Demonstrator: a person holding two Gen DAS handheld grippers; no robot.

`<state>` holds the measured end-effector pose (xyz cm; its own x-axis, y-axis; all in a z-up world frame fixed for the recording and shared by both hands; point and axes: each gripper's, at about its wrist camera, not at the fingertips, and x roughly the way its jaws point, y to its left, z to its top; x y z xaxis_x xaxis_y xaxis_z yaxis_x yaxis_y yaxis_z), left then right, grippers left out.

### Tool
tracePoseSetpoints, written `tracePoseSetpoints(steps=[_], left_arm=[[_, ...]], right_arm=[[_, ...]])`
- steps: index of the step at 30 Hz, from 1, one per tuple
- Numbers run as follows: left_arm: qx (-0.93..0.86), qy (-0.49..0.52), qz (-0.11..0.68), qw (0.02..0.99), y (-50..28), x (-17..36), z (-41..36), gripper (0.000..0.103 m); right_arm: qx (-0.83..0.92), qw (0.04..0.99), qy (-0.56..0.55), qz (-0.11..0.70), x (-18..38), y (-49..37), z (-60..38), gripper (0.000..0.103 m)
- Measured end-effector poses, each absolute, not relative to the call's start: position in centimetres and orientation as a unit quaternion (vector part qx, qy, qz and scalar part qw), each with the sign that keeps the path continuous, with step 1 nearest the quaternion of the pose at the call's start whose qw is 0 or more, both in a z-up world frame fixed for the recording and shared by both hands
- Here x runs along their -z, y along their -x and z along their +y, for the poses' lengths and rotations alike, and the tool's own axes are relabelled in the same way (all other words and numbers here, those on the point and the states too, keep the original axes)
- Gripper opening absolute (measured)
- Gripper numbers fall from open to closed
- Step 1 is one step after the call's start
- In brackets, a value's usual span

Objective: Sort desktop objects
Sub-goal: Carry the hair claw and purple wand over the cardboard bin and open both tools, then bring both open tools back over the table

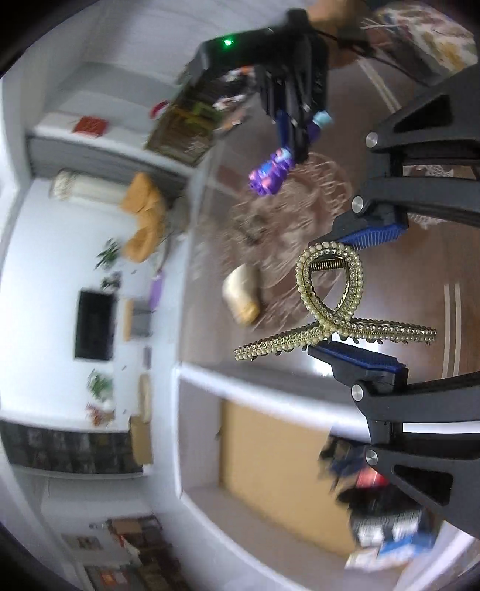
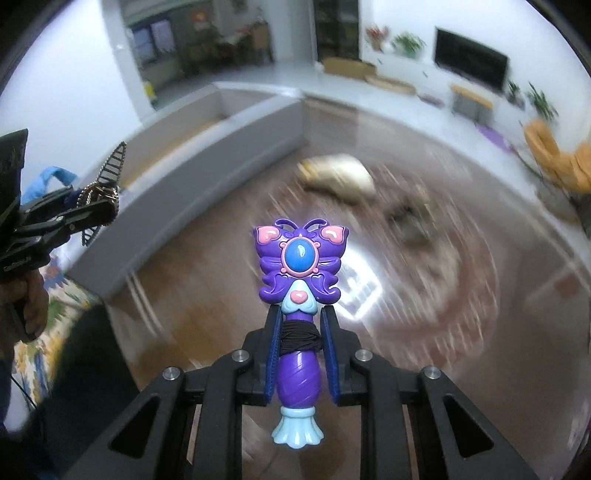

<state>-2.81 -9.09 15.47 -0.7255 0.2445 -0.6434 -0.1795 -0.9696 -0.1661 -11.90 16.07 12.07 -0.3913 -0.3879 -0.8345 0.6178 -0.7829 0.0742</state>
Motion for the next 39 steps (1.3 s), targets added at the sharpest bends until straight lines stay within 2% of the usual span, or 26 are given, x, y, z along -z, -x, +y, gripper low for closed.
tracePoseSetpoints(steps=[4, 9, 12, 18, 19, 20, 21, 22, 23, 24, 28, 30, 31, 34, 39], left_arm=[[-0.934, 0.347, -0.065, 0.056, 3.1, -18.4, -15.8, 0.047], [-0.916, 0.391, -0.080, -0.028, 4.9, -16.7, -23.8, 0.047], [-0.899, 0.424, -0.087, -0.069, 5.8, -14.0, -27.4, 0.047], [-0.853, 0.497, -0.098, -0.122, 7.6, -8.5, -31.8, 0.049], [-0.847, 0.505, -0.101, -0.129, 7.8, -7.9, -32.1, 0.057], [-0.844, 0.508, -0.106, -0.134, 7.8, -7.5, -32.4, 0.075], [-0.844, 0.506, -0.107, -0.141, 7.7, -7.3, -32.6, 0.083], [-0.848, 0.498, -0.107, -0.148, 7.3, -7.2, -32.4, 0.089], [-0.854, 0.486, -0.107, -0.152, 6.9, -7.5, -32.4, 0.089], [-0.857, 0.480, -0.107, -0.154, 6.5, -7.6, -32.0, 0.089], [-0.877, 0.442, -0.093, -0.162, 5.0, -9.5, -30.2, 0.089], [-0.893, 0.417, -0.088, -0.147, 3.7, -10.9, -28.8, 0.089], [-0.901, 0.405, -0.082, -0.134, 3.1, -11.6, -27.5, 0.089], [-0.923, 0.374, -0.055, -0.070, 2.1, -13.5, -21.7, 0.090], [-0.933, 0.357, -0.013, 0.049, 2.4, -14.7, -10.7, 0.100]], right_arm=[[0.827, 0.357, -0.417, 0.120, -16.1, 13.0, 8.3, 0.022], [0.805, 0.436, -0.387, 0.108, -18.4, 12.4, -3.2, 0.022], [0.778, 0.474, -0.399, 0.099, -17.1, 10.9, -9.0, 0.022], [0.745, 0.483, -0.434, 0.150, -11.0, 8.5, -16.2, 0.023], [0.740, 0.483, -0.441, 0.153, -10.1, 8.3, -16.7, 0.024], [0.736, 0.486, -0.447, 0.152, -9.3, 8.2, -17.0, 0.030], [0.733, 0.487, -0.450, 0.149, -8.9, 8.2, -17.0, 0.047], [0.736, 0.488, -0.447, 0.144, -8.8, 8.2, -16.8, 0.057], [0.746, 0.485, -0.435, 0.137, -9.0, 8.2, -16.3, 0.071], [0.755, 0.484, -0.423, 0.130, -9.5, 8.2, -15.6, 0.075], [0.797, 0.465, -0.375, 0.086, -11.7, 9.4, -10.0, 0.082], [0.823, 0.437, -0.356, 0.073, -11.7, 10.3, -6.4, 0.093], [0.836, 0.419, -0.349, 0.066, -11.5, 10.7, -4.2, 0.096], [0.866, 0.350, -0.353, 0.060, -9.0, 11.7, 3.6, 0.097], [0.884, 0.207, -0.409, 0.091, -3.2, 13.0, 16.9, 0.097]])
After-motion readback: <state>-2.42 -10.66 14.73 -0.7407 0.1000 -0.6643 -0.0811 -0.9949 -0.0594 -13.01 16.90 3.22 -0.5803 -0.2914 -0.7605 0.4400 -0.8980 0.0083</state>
